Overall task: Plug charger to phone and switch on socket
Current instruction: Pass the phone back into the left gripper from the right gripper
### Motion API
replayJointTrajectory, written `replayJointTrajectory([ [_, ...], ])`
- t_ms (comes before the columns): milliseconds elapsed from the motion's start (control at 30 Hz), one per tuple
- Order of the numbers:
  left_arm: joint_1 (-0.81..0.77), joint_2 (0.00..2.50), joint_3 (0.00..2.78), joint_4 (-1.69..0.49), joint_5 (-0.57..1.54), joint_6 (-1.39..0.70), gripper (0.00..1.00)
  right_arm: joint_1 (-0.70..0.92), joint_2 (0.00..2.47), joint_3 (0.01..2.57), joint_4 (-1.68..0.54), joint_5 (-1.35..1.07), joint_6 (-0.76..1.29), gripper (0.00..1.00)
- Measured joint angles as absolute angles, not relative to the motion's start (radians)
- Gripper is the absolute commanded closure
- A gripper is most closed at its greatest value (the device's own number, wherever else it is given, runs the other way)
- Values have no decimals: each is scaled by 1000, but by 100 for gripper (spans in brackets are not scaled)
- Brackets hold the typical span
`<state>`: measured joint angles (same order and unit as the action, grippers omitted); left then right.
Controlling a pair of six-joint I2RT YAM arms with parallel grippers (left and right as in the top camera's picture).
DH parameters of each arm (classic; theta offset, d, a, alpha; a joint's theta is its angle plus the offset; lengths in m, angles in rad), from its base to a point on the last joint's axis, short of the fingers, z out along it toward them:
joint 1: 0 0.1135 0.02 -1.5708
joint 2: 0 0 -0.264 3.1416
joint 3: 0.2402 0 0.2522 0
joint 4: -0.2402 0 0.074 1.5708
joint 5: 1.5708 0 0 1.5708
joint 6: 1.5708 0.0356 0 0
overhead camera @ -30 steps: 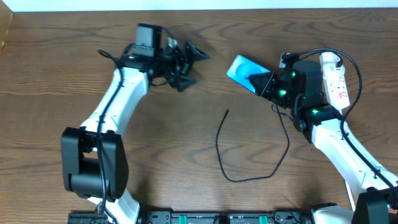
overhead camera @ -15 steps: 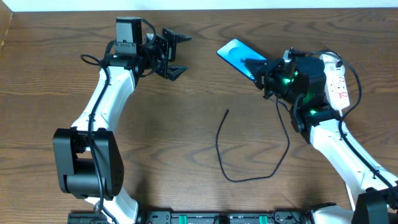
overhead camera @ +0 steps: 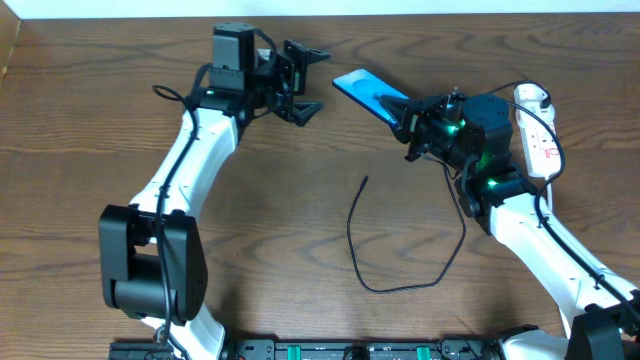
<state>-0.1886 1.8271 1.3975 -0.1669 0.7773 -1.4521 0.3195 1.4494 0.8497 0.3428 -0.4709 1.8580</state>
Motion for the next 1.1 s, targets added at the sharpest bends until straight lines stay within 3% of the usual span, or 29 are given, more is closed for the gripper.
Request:
replayJointTrajectory([
  [967,-323,1827,1398,-167,727,-1471,12,386,1449,850,340,-437,1929,99],
  [1033,-326,1827,1398,-167,726,-1471,20,385,1449,850,340,-435,1930,99],
  [1100,-327,1827,1398,-167,725,-1486,36,385,1449,850,341,-432,1930,99],
])
